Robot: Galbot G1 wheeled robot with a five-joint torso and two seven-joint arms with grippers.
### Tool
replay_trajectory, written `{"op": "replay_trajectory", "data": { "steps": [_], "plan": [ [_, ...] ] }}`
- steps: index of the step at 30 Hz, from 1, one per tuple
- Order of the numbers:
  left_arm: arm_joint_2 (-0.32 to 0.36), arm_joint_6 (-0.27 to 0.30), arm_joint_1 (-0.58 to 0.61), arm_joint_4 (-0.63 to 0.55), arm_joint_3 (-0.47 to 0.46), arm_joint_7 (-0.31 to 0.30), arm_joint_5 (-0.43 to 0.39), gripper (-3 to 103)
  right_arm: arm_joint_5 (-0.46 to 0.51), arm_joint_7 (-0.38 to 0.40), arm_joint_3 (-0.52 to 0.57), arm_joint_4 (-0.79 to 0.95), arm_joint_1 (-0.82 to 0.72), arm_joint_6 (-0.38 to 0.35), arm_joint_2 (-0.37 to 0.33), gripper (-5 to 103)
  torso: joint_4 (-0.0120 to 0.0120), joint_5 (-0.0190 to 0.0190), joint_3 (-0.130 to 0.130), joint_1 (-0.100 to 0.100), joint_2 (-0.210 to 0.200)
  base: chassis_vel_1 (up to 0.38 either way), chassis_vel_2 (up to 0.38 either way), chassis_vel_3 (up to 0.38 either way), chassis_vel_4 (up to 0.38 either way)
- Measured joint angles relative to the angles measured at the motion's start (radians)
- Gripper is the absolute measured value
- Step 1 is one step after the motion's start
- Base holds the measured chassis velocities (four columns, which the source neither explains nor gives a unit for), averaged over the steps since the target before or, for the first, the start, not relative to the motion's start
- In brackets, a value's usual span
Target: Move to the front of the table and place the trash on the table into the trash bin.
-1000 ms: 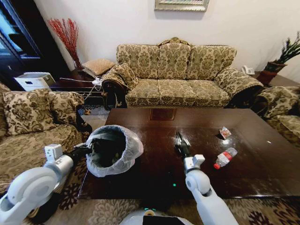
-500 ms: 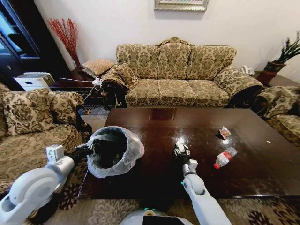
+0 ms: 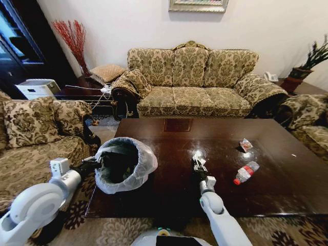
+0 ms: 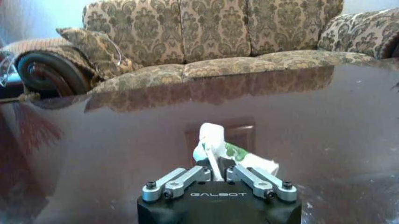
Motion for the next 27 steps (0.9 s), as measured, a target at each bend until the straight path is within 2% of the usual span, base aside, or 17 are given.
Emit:
{"op": "replay_trajectory", "data": {
  "steps": [5,8,9,11,13,15,16,20,21,22,23,24,27],
  "plan": [
    [0.01,0.0,0.002,0.0,-0.007,-0.001,-0.007,2,0.011,0.001,0.002,0.081,-0.029,0.008,-0.003,1,0.0,0.0,0.0,0.0,0.0,0.0,0.0,0.0,0.0],
    [0.032,0.001,0.006,0.0,-0.025,-0.007,-0.03,2,0.027,-0.043,-0.012,0.203,-0.04,0.066,-0.011,0,-0.0001,-0.0001,0.0,0.0,0.0,0.0,0.0,0.0,0.0],
    [0.032,0.001,0.006,0.0,-0.025,-0.007,-0.03,2,0.027,-0.043,-0.012,0.203,-0.04,0.066,-0.011,0,-0.0001,-0.0001,0.0,0.0,0.0,0.0,0.0,0.0,0.0],
    [0.054,0.008,0.005,-0.002,-0.036,-0.021,-0.065,2,0.037,-0.13,-0.049,0.334,-0.017,0.099,-0.018,0,-0.0001,-0.0001,0.0,0.0,0.0,0.0,0.0,0.0,0.0],
    [0.06,0.012,0.003,-0.003,-0.036,-0.026,-0.075,2,0.046,-0.156,-0.071,0.382,0.001,0.093,-0.02,0,-0.0001,-0.0001,0.0,0.0,0.0,0.0,0.0,0.0,0.0],
    [0.066,0.021,-0.002,-0.007,-0.025,-0.034,-0.088,2,0.086,-0.216,-0.191,0.516,0.096,0.039,-0.038,0,0.0,-0.0003,0.0,0.0,0.0,0.0,0.0,0.0,0.0],
    [0.066,0.021,-0.002,-0.007,-0.025,-0.034,-0.088,2,0.086,-0.216,-0.191,0.516,0.096,0.039,-0.038,0,0.0,-0.0003,0.0,0.0,0.0,0.0,0.0,0.0,0.0],
    [0.068,0.033,0.009,-0.022,-0.016,-0.035,-0.086,2,0.154,-0.293,-0.35,0.617,0.2,-0.033,-0.056,0,0.0003,-0.0003,0.0,0.0,0.0,0.0,0.0,0.0,0.0],
    [0.068,0.033,0.009,-0.022,-0.016,-0.035,-0.086,2,0.154,-0.293,-0.35,0.617,0.2,-0.033,-0.056,0,0.0003,-0.0003,0.0,0.0,0.0,0.0,0.0,0.0,0.0],
    [0.071,0.039,0.013,-0.031,-0.019,-0.028,-0.083,2,0.182,-0.324,-0.434,0.626,0.236,-0.067,-0.067,0,0.0001,-0.0003,0.0,0.0,0.0,0.0,0.0,0.0,0.0],
    [0.075,0.042,0.014,-0.038,-0.02,-0.024,-0.079,2,0.178,-0.343,-0.478,0.613,0.258,-0.092,-0.068,0,0.0001,-0.0002,0.0,0.0,0.0,0.0,0.0,0.0,0.0],
    [0.075,0.042,0.014,-0.038,-0.02,-0.024,-0.079,2,0.178,-0.343,-0.478,0.613,0.258,-0.092,-0.068,0,0.0001,-0.0002,0.0,0.0,0.0,0.0,0.0,0.0,0.0],
    [0.085,0.045,0.016,-0.049,-0.03,-0.017,-0.071,2,0.133,-0.356,-0.544,0.58,0.277,-0.151,-0.07,0,0.0002,-0.0001,0.0,0.0,0.0,0.0,0.0,0.0,0.0]
  ]
}}
